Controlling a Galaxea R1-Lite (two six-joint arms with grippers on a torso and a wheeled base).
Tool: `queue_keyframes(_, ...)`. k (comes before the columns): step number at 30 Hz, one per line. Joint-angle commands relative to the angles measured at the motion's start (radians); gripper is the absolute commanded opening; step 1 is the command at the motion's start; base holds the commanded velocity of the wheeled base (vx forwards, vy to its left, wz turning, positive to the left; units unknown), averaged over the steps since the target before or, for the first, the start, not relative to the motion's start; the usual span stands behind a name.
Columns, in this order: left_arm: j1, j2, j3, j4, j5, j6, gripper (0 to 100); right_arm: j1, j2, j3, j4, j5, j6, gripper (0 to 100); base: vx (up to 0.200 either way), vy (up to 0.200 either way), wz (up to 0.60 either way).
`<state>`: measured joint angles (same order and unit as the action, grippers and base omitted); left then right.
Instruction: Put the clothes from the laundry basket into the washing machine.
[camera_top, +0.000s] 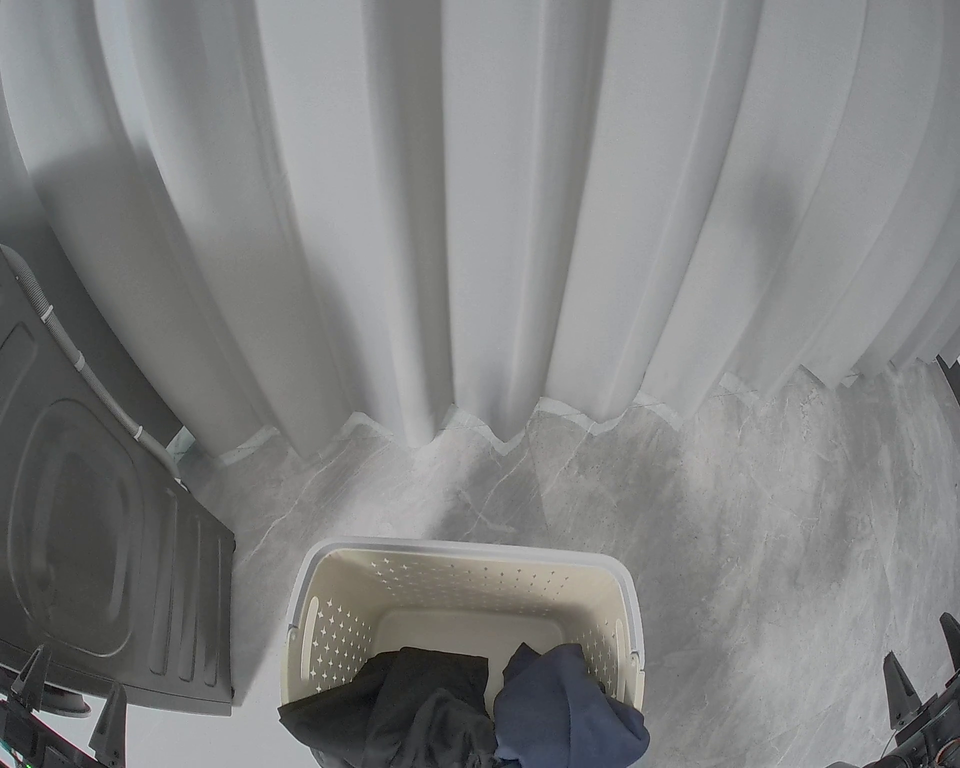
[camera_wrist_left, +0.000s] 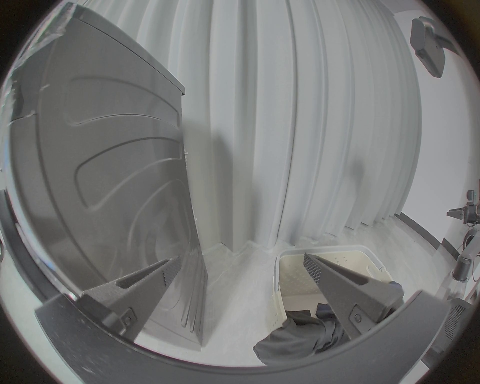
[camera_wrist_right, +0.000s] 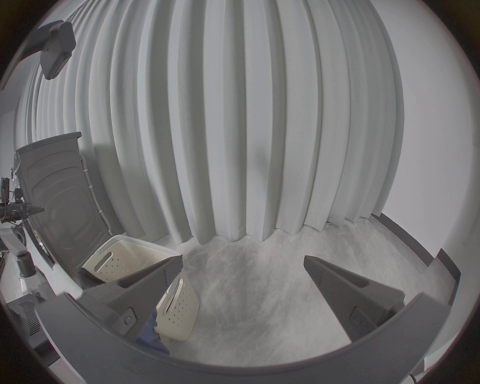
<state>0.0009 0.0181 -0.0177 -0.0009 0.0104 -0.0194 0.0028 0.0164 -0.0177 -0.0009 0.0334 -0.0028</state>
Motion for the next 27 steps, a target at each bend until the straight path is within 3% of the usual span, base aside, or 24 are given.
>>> queue_keyframes(1,0.001,-0.017,0.018,-0.001,0.000,-0.001,100,0.000,-0.006,0.018,-0.002,0.000,0.000,100,-0.200,0.000,0.00)
queue_keyframes(27,0.001,-0.017,0.018,-0.001,0.000,0.001,100,0.000,-0.007,0.018,-0.001,0.000,0.000,100,-0.200,0.000,0.00)
